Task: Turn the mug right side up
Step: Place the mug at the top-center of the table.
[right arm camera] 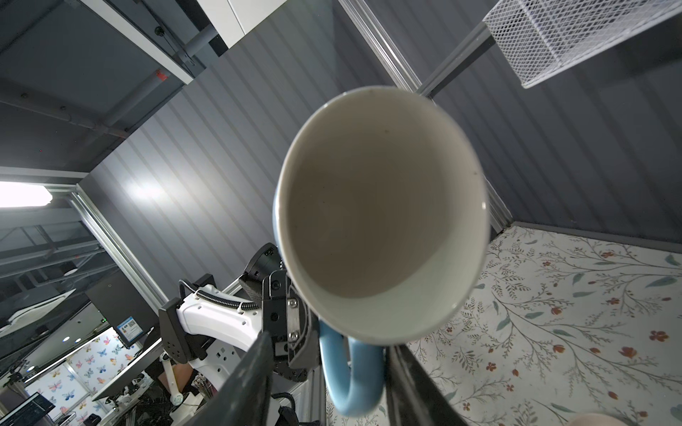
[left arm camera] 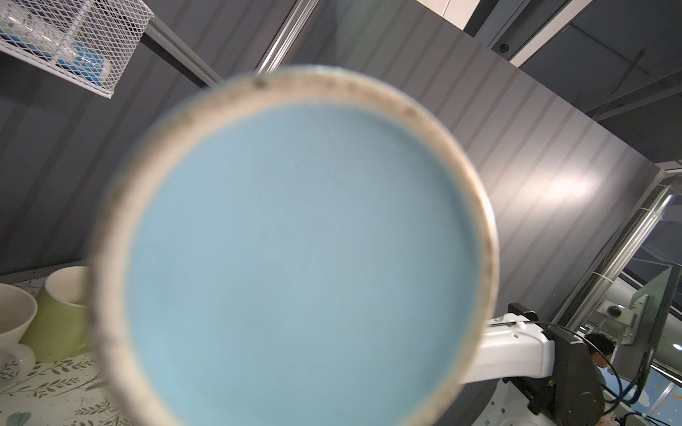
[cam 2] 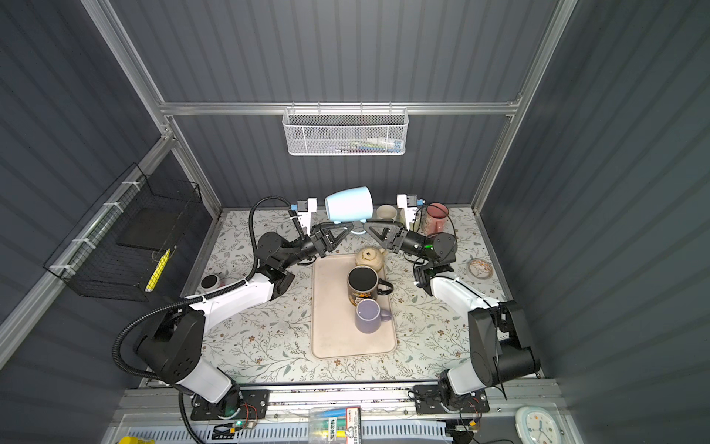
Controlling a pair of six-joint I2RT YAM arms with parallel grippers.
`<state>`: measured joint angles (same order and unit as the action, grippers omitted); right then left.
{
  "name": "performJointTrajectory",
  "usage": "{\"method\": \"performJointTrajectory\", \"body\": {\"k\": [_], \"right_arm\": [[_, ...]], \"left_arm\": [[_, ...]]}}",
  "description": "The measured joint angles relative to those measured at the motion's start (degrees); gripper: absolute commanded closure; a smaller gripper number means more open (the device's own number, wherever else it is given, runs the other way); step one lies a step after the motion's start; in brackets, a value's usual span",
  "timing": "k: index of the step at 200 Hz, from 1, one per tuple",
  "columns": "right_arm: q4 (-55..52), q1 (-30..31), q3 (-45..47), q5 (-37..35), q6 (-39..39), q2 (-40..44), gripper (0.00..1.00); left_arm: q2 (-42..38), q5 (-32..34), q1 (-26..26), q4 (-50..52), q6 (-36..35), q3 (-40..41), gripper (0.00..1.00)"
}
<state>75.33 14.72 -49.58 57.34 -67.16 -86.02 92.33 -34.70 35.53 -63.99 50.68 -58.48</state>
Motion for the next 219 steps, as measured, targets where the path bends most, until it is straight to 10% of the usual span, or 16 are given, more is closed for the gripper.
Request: {"method": "performJointTrajectory", "body": {"k": [166,203,219], "right_arm": [[3.2,1.1,-2.6,-0.5,-3.9,-3.6,1.0],[1.2,1.2,-2.4,-0.9,-2.1,-3.1,1.0],[-1.3,1.2,-1.7,-1.3,-0.4,-2.0,1.0]], "left_arm": [[3.2,-1.1,0.0,-6.1,3.6,-1.7,1.0],[3.2,-2.3,0.2,-4.7,3.5,-2.4,0.03],[3.0,-2.5,0.2,-3.0,2.4,-2.7,0.0]]}}
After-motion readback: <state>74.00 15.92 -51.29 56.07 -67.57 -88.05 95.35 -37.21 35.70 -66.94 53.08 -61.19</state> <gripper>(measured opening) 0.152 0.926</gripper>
